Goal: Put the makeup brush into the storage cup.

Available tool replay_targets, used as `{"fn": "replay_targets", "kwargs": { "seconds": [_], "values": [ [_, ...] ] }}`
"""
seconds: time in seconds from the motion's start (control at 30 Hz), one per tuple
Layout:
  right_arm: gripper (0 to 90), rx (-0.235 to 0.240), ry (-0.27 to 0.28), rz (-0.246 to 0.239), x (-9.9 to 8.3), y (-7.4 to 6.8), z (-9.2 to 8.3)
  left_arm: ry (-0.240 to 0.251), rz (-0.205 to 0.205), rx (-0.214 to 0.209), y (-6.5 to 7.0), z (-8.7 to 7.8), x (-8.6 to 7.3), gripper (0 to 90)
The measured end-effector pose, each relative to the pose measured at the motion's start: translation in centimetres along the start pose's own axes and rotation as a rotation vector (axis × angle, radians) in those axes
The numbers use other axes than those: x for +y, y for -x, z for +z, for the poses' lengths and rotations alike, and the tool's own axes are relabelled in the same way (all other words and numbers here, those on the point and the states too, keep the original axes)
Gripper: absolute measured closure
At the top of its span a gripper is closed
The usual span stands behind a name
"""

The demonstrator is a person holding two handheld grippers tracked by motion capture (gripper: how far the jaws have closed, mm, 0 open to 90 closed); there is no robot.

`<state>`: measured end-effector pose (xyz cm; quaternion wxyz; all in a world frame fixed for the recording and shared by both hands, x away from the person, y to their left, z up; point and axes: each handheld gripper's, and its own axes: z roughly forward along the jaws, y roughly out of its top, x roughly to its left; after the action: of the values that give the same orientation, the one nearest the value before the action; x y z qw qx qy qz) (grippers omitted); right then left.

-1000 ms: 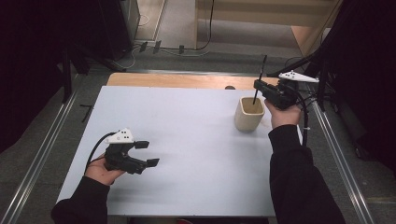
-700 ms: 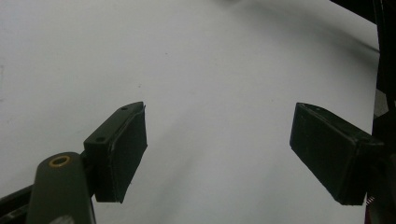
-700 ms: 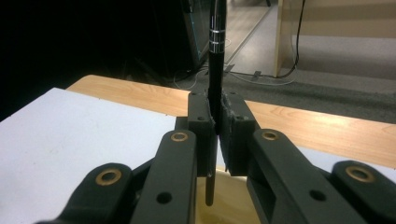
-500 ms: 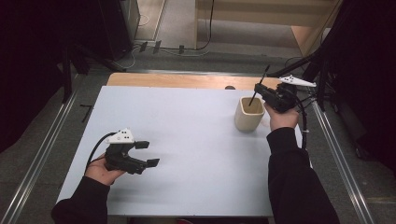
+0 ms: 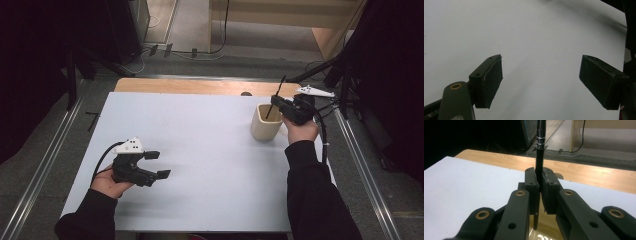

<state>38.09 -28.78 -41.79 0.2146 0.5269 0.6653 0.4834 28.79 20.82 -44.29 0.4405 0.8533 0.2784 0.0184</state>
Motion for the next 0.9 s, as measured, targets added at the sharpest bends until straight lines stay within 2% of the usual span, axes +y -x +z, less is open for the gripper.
{"fn": "replay_targets", "kwargs": {
  "seconds": [0.17,0.2,0.23,0.33,0.4,0.43,0.53,0.9],
  "values": [
    [85.5,-0.001,-0.011,0.004,-0.5,0.0,0.0,0.003,0.001,-0.002,0.0,0.0,0.0,19.2],
    [82.8,0.002,-0.016,0.011,-0.6,0.0,0.0,0.002,0.001,-0.002,0.0,0.0,0.0,19.2],
    [77.7,0.004,-0.016,0.012,-0.7,0.0,0.0,0.003,0.000,-0.003,0.0,0.1,0.0,19.2],
    [42.0,0.020,-0.023,0.015,-1.0,0.1,0.2,-0.002,0.001,0.000,0.0,0.0,0.0,19.2],
    [30.7,0.019,-0.029,0.019,-1.3,0.1,0.1,-0.003,0.000,0.001,0.0,0.0,0.0,19.1],
    [28.5,0.017,-0.030,0.018,-1.4,0.1,0.0,-0.003,0.000,0.002,0.0,0.0,0.0,19.2],
    [25.9,0.014,-0.036,0.000,-1.6,-0.1,-0.2,0.002,-0.001,-0.001,0.0,0.1,0.0,19.2],
    [25.7,0.033,-0.037,-0.004,-1.8,-0.4,-1.2,0.000,0.000,0.000,0.0,0.0,0.0,19.2]
  ]
}}
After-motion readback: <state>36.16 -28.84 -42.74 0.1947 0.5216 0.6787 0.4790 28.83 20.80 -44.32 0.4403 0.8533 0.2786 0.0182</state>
